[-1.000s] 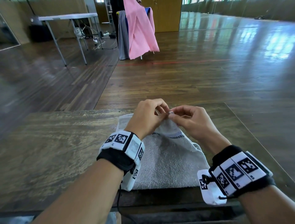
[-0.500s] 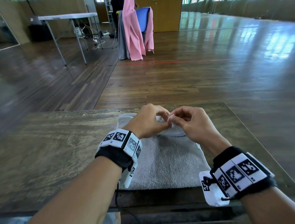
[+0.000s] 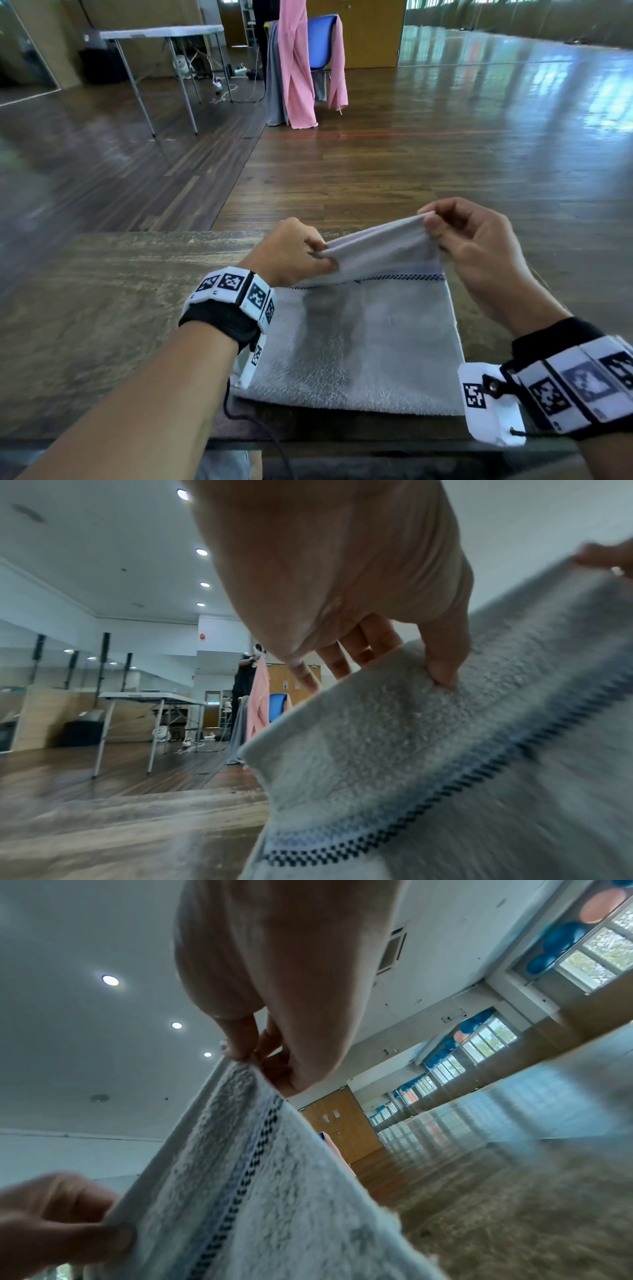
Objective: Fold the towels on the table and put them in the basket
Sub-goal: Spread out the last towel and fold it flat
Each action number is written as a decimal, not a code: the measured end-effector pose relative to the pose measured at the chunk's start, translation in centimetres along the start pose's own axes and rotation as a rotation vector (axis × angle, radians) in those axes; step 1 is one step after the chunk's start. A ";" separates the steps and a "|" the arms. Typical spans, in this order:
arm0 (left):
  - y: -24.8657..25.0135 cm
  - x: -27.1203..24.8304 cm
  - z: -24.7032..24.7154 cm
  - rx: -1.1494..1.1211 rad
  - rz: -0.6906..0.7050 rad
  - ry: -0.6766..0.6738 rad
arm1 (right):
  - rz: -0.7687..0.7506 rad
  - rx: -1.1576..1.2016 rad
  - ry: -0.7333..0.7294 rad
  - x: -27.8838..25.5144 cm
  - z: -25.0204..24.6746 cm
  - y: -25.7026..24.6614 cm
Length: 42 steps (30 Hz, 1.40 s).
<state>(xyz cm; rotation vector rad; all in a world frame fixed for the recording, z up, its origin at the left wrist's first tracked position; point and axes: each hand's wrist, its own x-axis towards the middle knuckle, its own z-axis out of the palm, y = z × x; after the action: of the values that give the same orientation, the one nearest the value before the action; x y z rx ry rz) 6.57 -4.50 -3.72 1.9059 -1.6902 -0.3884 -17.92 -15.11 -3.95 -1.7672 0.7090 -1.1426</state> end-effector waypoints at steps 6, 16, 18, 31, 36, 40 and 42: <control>-1.7 -0.3 -0.9 0.036 -0.069 0.078 | 0.132 -0.135 0.188 1.1 -1.9 2.8; -4.6 -1.2 -0.9 0.014 -0.145 0.128 | 0.276 -0.189 0.206 2.0 -3.5 5.2; -4.6 -1.1 -0.9 -0.008 -0.123 0.184 | 0.305 -0.188 0.210 2.0 -3.6 5.4; -3.8 -0.9 -1.5 -0.015 -0.120 0.361 | 0.323 -0.205 0.290 2.1 -4.3 6.5; -4.3 -1.1 -1.3 0.130 -0.284 0.205 | 0.420 -0.366 0.164 2.0 -4.6 7.9; -5.2 -1.7 -0.7 0.177 -0.355 0.037 | 0.552 -0.675 -0.157 0.9 -4.7 9.1; -5.5 -1.9 -0.7 0.166 -0.337 0.050 | 0.564 -0.719 -0.286 0.6 -4.7 9.3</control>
<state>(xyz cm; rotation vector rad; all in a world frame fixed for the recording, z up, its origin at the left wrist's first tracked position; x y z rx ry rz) 11.12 -2.25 -6.63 2.3117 -1.4061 -0.3317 -21.90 -21.46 -11.22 -2.0382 1.4396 -0.2414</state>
